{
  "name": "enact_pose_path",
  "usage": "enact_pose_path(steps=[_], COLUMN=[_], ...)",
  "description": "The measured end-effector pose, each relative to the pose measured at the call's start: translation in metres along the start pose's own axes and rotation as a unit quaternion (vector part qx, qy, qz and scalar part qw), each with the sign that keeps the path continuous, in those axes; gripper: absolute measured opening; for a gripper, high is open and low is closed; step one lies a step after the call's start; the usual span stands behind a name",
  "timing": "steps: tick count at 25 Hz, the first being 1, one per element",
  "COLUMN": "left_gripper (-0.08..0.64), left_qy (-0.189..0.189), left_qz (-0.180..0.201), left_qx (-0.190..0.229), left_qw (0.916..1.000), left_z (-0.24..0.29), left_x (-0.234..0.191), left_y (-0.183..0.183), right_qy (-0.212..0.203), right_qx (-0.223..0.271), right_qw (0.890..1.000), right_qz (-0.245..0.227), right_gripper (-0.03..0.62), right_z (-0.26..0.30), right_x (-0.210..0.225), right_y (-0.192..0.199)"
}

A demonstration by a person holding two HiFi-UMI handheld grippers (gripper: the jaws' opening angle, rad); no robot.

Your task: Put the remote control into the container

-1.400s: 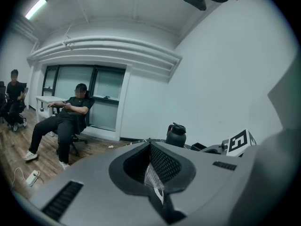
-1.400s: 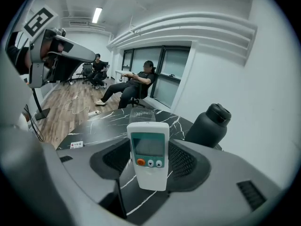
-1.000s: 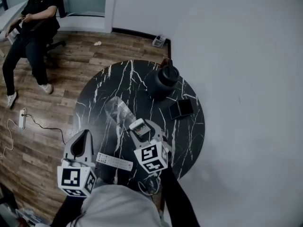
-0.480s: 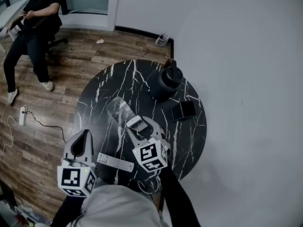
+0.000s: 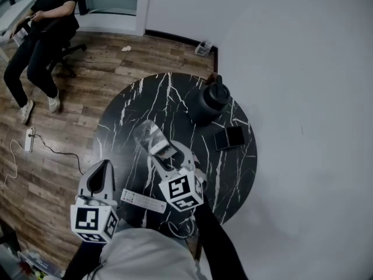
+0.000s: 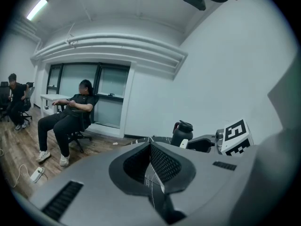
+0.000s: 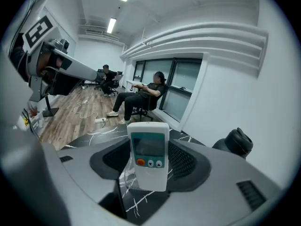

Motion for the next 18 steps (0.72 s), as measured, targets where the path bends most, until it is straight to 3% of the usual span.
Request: enact_pose_path(steps=[18], left_gripper=[0.009], left_qy=[-0.015], left_qz=[-0.004], left_qx=[-0.002], left_qw=[0.9999], left_z=[0.004], left_x=[-0.008], left_y=[0.001], right_qy=[-0.047], right_qx=[0.025], right_qw=[0.999], right_qz=[-0.009], right_gripper=[0.259], right_z=[0.023], right_x=[-0.011], right_y=[-0.007])
Point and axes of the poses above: the fingertips, and each gripper's own axes: z forward along the fingers, x to its right, y out of its underside, the point moved 9 cm from there along -z, backward along the fingers, and after that the axes turned 1 degree about x, right-handed, at the moved point
